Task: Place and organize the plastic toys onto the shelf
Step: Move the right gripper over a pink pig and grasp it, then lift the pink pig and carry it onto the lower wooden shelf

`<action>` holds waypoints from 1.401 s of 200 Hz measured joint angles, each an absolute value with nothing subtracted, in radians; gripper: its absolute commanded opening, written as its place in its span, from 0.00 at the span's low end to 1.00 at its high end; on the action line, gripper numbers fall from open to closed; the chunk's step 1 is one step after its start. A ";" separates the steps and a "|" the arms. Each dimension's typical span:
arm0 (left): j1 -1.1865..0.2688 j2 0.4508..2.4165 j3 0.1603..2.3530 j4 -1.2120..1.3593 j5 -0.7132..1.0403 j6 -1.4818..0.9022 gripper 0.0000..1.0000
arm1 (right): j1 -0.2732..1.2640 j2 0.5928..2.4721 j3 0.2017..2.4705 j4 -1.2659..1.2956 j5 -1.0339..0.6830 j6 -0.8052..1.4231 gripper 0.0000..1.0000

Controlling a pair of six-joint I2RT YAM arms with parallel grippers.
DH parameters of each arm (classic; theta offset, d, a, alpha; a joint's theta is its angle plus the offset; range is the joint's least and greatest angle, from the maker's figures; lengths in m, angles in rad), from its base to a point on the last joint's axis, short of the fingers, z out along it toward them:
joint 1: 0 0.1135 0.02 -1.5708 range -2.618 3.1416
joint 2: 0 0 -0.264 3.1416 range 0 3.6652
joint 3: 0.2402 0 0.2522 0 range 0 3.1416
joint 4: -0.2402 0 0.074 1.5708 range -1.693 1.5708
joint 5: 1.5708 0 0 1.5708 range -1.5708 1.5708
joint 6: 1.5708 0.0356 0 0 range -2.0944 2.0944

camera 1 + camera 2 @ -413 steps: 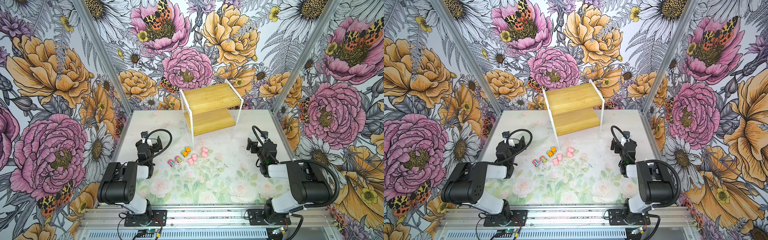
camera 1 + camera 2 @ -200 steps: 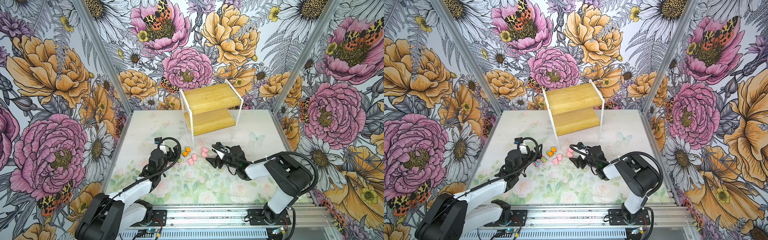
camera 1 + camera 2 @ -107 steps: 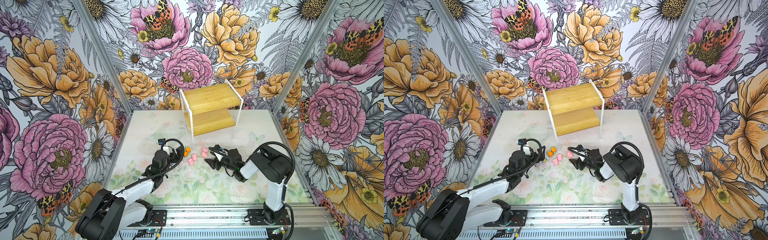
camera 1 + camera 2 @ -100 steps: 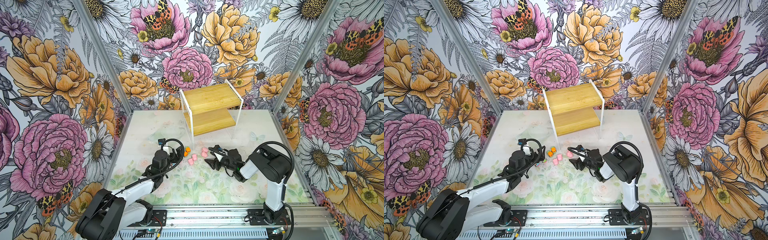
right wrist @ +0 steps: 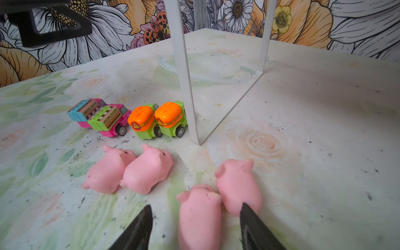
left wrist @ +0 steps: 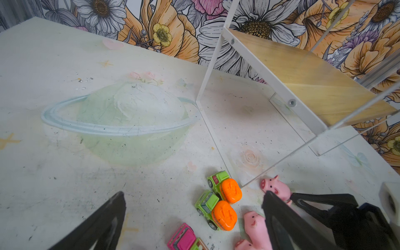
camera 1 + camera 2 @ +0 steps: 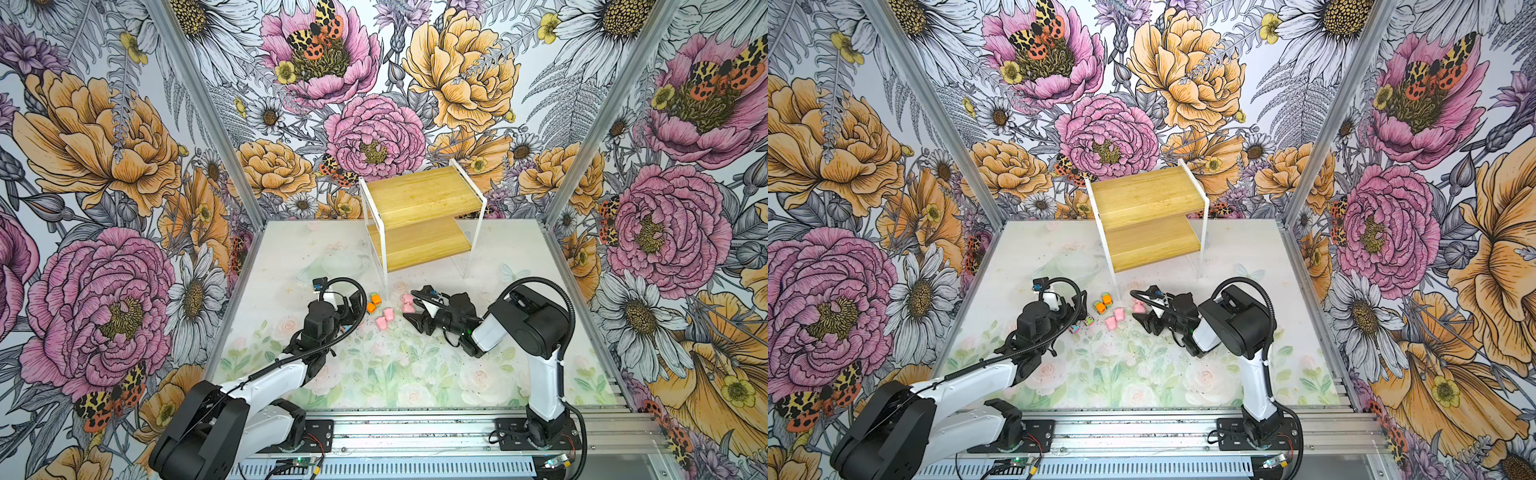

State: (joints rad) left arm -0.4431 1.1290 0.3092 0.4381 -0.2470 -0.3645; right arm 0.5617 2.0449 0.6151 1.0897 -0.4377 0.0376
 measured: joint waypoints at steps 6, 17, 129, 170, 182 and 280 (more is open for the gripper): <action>-0.443 1.125 0.309 0.433 -0.248 -0.364 0.99 | 0.563 2.046 0.618 1.088 -0.441 0.038 0.63; -0.443 1.119 0.308 0.426 -0.252 -0.364 0.99 | 0.568 2.046 0.622 1.085 -0.443 0.037 0.63; -0.443 1.118 0.302 0.414 -0.265 -0.365 0.99 | 0.583 2.046 0.640 1.006 -0.450 0.031 0.40; -0.443 1.141 0.302 0.414 -0.267 -0.365 0.99 | 0.583 2.045 0.651 0.981 -0.450 0.033 0.31; -0.443 1.144 0.302 0.414 -0.267 -0.365 0.99 | 0.583 2.045 0.654 0.976 -0.450 0.033 0.30; -0.443 1.148 0.302 0.414 -0.270 -0.365 0.99 | 0.569 1.998 0.642 0.979 -0.459 0.117 0.25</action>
